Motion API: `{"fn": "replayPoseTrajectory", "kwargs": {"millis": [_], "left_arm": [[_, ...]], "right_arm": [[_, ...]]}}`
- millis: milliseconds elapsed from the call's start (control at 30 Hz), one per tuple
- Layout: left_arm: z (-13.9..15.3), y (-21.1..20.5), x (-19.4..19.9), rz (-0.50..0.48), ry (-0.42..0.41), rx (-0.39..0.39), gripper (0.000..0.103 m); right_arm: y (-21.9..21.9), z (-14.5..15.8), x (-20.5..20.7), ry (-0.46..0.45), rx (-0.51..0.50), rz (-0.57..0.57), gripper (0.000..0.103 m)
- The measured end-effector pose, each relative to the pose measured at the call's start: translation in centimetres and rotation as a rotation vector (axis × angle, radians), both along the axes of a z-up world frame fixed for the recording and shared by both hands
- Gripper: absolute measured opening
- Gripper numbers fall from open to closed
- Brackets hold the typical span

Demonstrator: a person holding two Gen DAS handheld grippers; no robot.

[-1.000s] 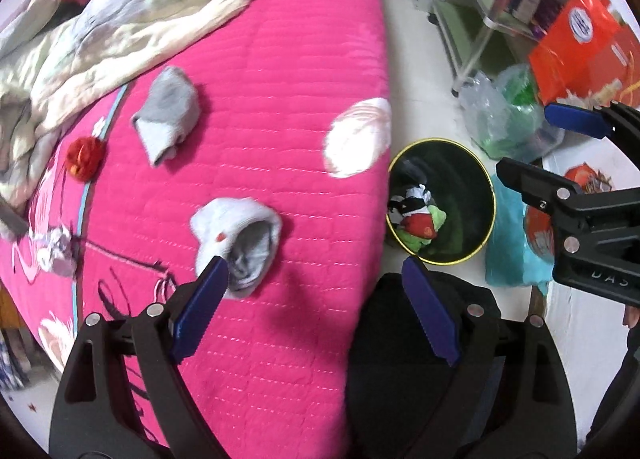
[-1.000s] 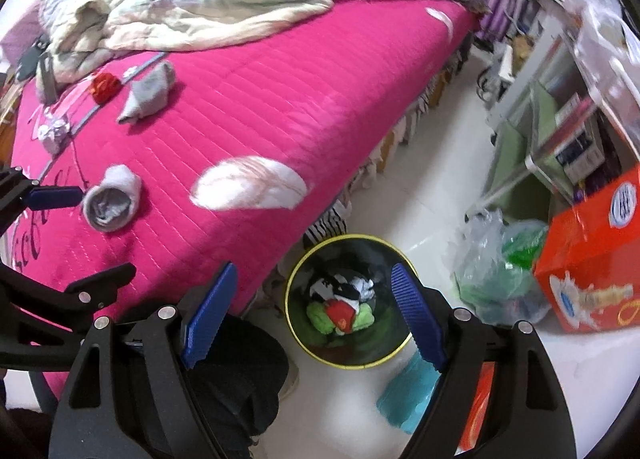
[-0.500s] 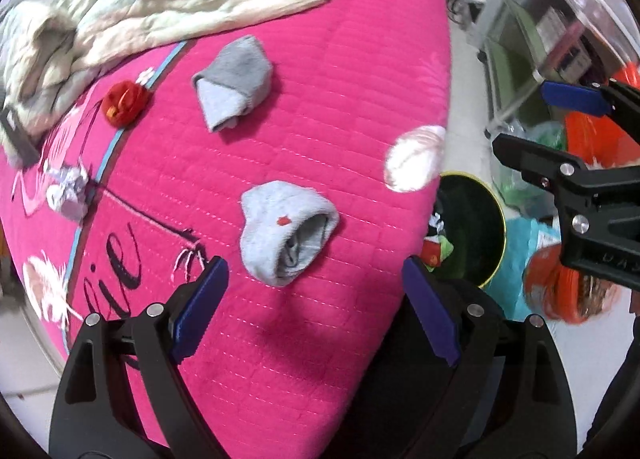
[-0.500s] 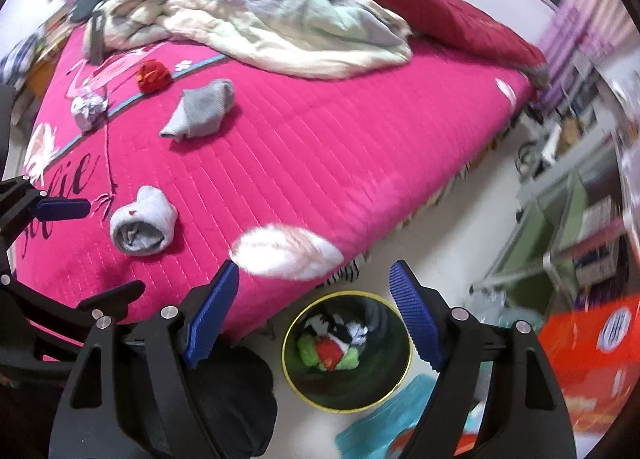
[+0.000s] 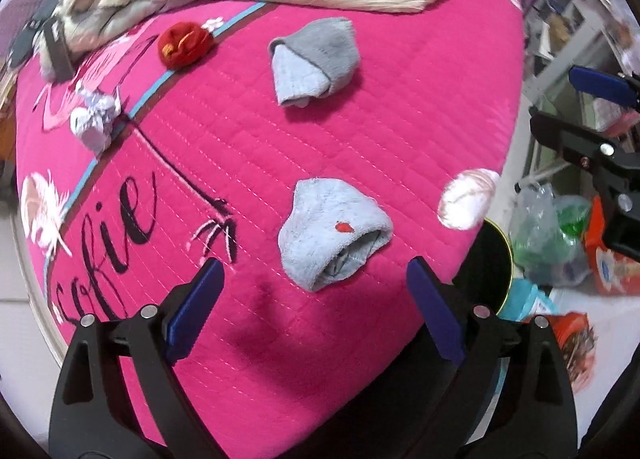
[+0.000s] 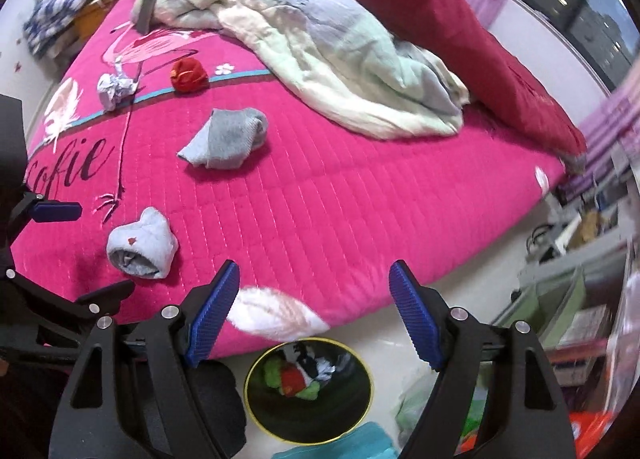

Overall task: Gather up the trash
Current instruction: 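Move both tools back over the bed toward the two grey socks, then grasp the red-dotted grey sock with the left tool while the right tool grasps the grey sock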

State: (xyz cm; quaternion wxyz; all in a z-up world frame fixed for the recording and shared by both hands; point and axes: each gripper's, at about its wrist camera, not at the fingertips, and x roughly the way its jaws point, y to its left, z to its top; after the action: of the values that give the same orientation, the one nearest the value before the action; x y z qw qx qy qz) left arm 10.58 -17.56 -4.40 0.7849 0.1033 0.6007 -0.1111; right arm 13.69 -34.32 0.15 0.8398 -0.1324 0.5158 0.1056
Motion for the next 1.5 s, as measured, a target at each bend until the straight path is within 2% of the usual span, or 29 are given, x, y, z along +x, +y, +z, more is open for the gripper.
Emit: {"fn": "replayPoseTrajectory", "kwargs": {"millis": [367,600,767,800,833,867,900,933,967,1033,1333,1500], "left_arm": [[-2.0,-1.1,0.8,0.123,0.025,0.025,0.091],[-3.6,-1.1,1.4,0.167,0.052,0.035,0.091],[-4.9,-1.5,2.0,0.172,0.057,0.046,0.095],[-5.0,-1.6,2.1,0.171,0.049,0.038,0.094],[-5.1,-1.7,2.2,0.169,0.038,0.034,0.083],[-4.9,-1.7,2.2,0.165,0.023,0.034,0.077],[-4.6,-1.8,2.1,0.157,0.01,0.027,0.063],[-4.3,-1.7,2.2,0.153,0.005,0.013,0.042],[-4.1,-1.6,2.4,0.149,0.016,-0.011,0.031],[-4.2,-1.0,2.8,0.161,0.054,-0.058,0.029],[-3.8,1.6,4.4,0.19,0.067,-0.101,0.028],[-3.6,2.6,4.8,0.209,0.064,-0.101,0.028]], "right_arm": [[1.1,-2.0,3.2,0.02,-0.065,0.229,0.074],[1.6,-3.2,4.8,0.035,-0.066,0.281,0.074],[2.3,-3.9,5.9,0.035,-0.067,0.323,0.075],[2.4,-3.9,6.2,0.036,-0.065,0.335,0.075],[2.7,-4.0,6.4,0.035,-0.064,0.352,0.075],[3.0,-4.1,6.7,0.035,-0.059,0.369,0.075],[3.4,-4.2,7.1,0.038,-0.051,0.389,0.075],[3.8,-4.3,7.4,0.039,-0.047,0.41,0.075],[4.2,-4.5,7.7,0.039,-0.045,0.429,0.075],[5.0,-4.7,8.4,0.035,-0.04,0.458,0.075],[8.9,-7.1,11.3,0.077,-0.04,0.554,0.075],[10.7,-8.6,12.5,0.099,-0.034,0.583,0.064]]}}
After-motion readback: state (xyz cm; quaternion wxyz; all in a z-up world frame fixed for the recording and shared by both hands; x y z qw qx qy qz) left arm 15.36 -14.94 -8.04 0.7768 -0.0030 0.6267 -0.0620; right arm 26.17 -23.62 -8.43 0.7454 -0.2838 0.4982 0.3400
